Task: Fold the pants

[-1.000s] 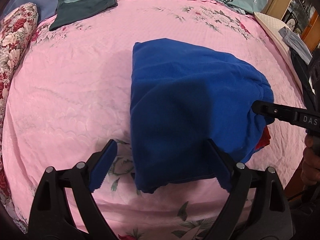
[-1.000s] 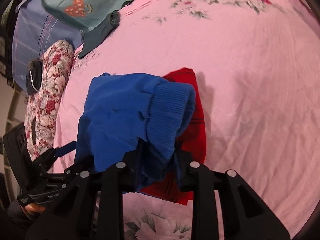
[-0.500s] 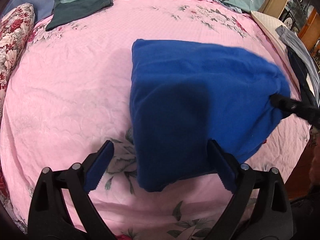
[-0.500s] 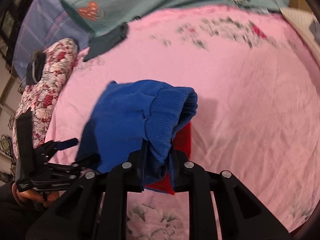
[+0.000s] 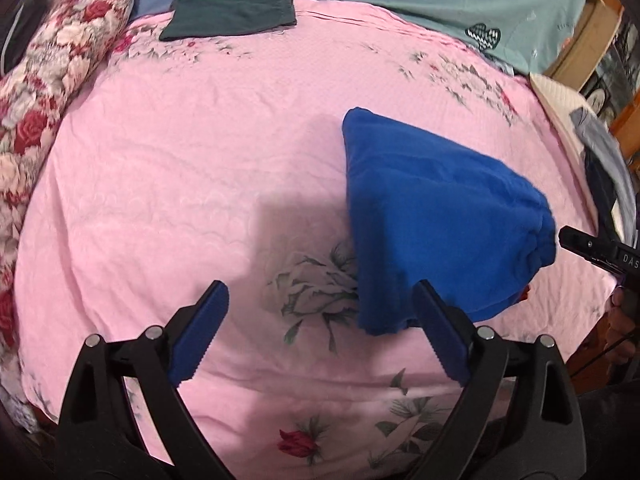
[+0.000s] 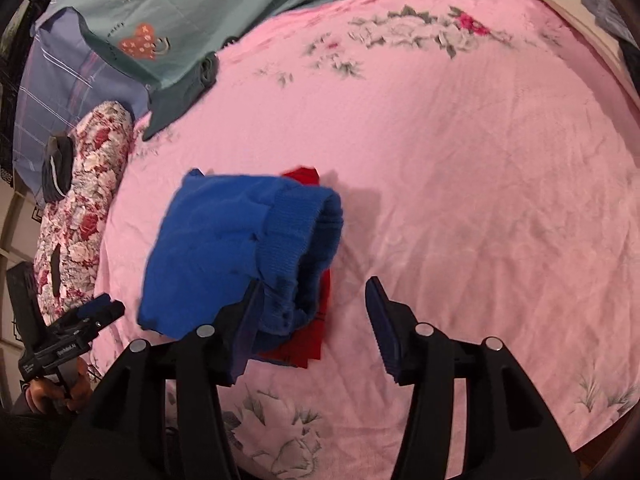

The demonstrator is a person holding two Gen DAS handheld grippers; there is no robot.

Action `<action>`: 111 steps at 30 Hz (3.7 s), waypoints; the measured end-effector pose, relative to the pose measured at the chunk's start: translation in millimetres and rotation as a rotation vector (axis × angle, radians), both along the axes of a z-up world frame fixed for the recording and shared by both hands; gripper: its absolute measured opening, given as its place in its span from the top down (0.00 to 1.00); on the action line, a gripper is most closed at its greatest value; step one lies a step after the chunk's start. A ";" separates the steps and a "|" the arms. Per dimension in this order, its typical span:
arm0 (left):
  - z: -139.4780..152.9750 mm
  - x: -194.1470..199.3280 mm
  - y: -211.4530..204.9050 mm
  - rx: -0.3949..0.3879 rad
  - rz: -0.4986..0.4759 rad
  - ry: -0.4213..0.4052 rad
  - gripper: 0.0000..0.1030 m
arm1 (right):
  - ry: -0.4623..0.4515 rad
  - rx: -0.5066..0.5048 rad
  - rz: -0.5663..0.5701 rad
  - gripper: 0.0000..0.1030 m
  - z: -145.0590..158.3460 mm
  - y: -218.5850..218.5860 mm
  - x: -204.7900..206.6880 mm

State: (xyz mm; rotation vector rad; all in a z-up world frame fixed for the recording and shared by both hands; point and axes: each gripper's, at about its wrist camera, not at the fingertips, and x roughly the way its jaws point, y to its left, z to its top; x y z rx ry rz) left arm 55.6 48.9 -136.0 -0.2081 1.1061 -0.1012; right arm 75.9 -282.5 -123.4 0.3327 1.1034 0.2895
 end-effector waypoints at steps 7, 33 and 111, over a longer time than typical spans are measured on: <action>-30.1 -7.0 -15.9 -0.014 -0.077 0.124 0.41 | -0.159 0.005 0.267 0.58 38.7 78.5 5.3; 0.1 9.9 13.5 -0.085 -0.163 -0.058 0.33 | -0.038 -0.016 0.409 0.74 23.3 171.3 11.1; -20.5 17.7 -156.2 0.153 -0.660 -0.100 0.15 | 0.048 0.368 -0.011 0.82 -37.8 1.2 59.6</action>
